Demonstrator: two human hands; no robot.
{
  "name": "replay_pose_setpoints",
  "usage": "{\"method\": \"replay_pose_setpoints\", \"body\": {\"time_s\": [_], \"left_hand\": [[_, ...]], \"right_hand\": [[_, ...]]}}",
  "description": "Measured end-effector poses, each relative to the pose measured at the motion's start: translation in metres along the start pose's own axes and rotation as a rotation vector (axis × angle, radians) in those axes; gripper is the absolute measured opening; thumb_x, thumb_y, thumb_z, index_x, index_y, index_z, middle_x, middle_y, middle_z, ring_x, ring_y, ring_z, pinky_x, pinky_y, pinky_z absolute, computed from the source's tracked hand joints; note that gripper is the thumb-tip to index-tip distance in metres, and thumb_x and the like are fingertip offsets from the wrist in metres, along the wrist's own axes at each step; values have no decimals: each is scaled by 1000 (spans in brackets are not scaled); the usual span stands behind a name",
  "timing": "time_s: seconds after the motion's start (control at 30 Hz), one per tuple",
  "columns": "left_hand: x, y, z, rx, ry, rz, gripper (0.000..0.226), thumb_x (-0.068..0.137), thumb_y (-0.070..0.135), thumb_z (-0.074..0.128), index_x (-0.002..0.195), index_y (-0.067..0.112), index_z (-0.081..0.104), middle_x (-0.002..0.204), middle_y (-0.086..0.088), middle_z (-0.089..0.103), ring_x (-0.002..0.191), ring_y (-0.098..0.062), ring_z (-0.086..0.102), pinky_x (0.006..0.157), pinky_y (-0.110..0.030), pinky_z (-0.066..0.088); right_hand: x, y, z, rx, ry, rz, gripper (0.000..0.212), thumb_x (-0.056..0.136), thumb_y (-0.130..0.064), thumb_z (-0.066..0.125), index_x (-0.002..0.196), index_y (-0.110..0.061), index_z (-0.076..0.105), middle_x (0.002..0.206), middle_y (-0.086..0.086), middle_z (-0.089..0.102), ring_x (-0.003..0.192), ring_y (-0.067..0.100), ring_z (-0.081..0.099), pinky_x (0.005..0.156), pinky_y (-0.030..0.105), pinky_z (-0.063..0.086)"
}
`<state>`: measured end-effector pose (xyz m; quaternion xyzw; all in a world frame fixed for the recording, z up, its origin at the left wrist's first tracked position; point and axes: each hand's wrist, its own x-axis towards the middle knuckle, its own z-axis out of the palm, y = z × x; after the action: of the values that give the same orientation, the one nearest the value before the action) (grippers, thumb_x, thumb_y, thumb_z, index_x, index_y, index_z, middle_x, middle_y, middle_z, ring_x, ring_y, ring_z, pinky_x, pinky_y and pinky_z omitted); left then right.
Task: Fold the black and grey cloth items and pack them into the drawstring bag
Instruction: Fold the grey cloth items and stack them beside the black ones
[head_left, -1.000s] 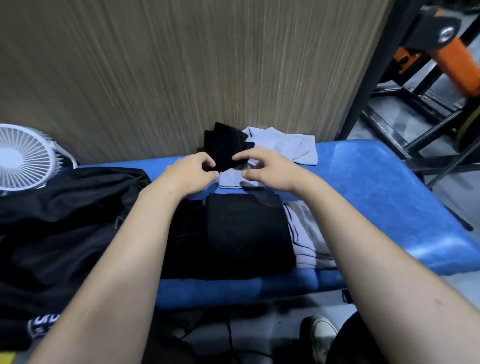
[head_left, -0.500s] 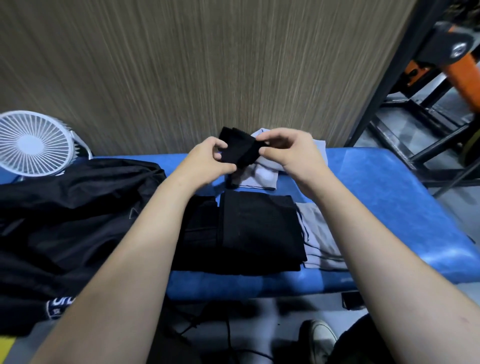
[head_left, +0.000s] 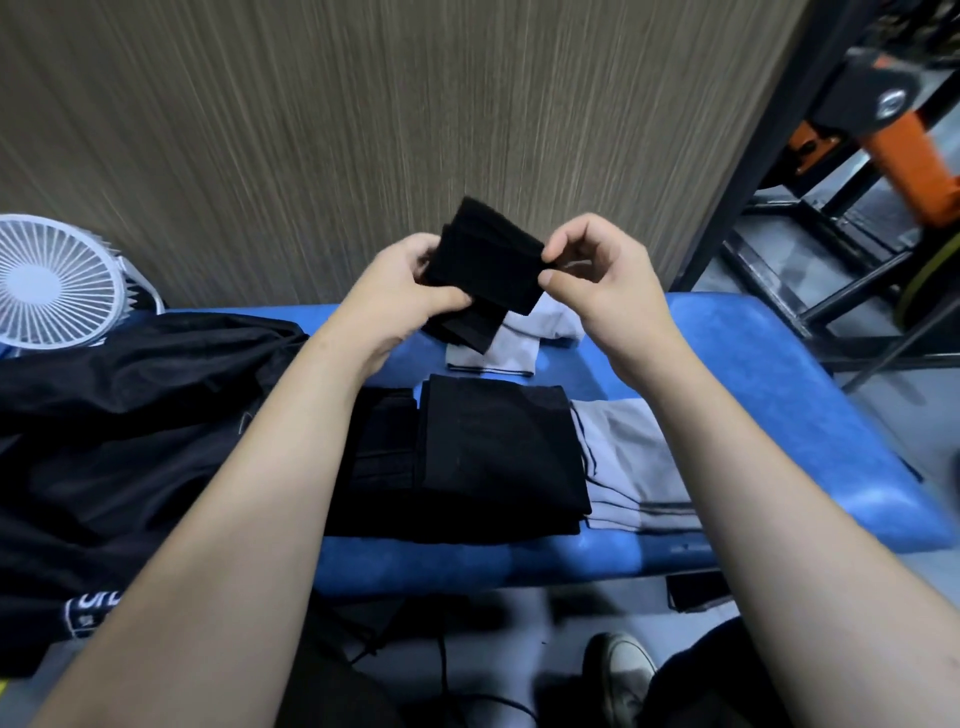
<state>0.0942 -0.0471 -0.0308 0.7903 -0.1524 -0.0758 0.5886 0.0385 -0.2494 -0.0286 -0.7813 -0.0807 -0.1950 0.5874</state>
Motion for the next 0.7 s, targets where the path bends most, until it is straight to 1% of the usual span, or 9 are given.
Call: {"method": "replay_pose_setpoints", "body": {"time_s": [0.07,0.17,0.23,0.33,0.4,0.47,0.53,0.6,0.7], "left_hand": [[-3,6,0,-11,23,23,33,83,0,71,112,14,67,107,-7,73,103,-19,70,98,-39,55],[-10,16,4,-61,-23,52,25,85,2,66,108,12,68,108,-14,71,99,-22,69,97,-46,54],[-15,23,9,-105,-70,51,25,89,-2,61,110,10,65,100,-8,71,95,-20,69,90,-45,55],[-23,32,19,-195,-132,50,31,92,-8,55,120,5,57,91,-2,71,85,-16,69,72,-34,57],[-30,39,28,-273,-164,45,39,93,-10,54,128,7,51,86,-2,71,74,-13,69,59,-23,52],[-34,43,36,-348,-187,46,49,92,-14,53,132,14,45,83,-4,71,66,-13,67,53,-21,50],[-36,44,44,-381,-207,61,58,91,-15,52,133,22,40,88,-7,72,72,-17,68,60,-24,54],[-38,43,52,-395,-236,76,62,91,-16,52,133,27,38,100,-13,73,82,-21,70,71,-29,56],[-40,43,64,-394,-263,88,63,88,-18,53,129,28,45,117,-23,65,95,-25,67,81,-33,55]], "right_hand": [[-3,2,-7,-78,49,-11,23,81,6,60,88,-17,57,82,-10,57,76,9,51,74,21,43],[-8,4,-15,-192,99,-8,21,79,-9,60,85,-29,56,79,-18,57,85,15,51,81,32,44],[-12,2,-20,-249,110,-16,22,79,-12,59,83,-34,56,79,-19,58,88,18,53,86,39,45],[-20,-4,-28,-206,87,-8,17,82,-4,57,90,-19,59,81,-6,57,82,14,53,81,33,45],[-26,-7,-35,-159,75,11,15,85,2,55,94,-9,58,83,0,56,80,11,52,77,26,43],[-33,-10,-41,-145,74,12,14,85,5,55,95,-5,57,85,-1,55,81,10,51,77,23,43],[-40,-11,-44,-156,80,18,14,85,5,56,96,-3,55,88,-1,56,82,9,52,78,21,44],[-49,-10,-47,-198,103,35,14,86,3,60,96,-4,54,90,2,58,82,6,53,77,13,41],[-58,-8,-52,-265,156,112,7,90,-8,64,92,-8,57,93,3,62,76,5,51,68,9,38]]}}
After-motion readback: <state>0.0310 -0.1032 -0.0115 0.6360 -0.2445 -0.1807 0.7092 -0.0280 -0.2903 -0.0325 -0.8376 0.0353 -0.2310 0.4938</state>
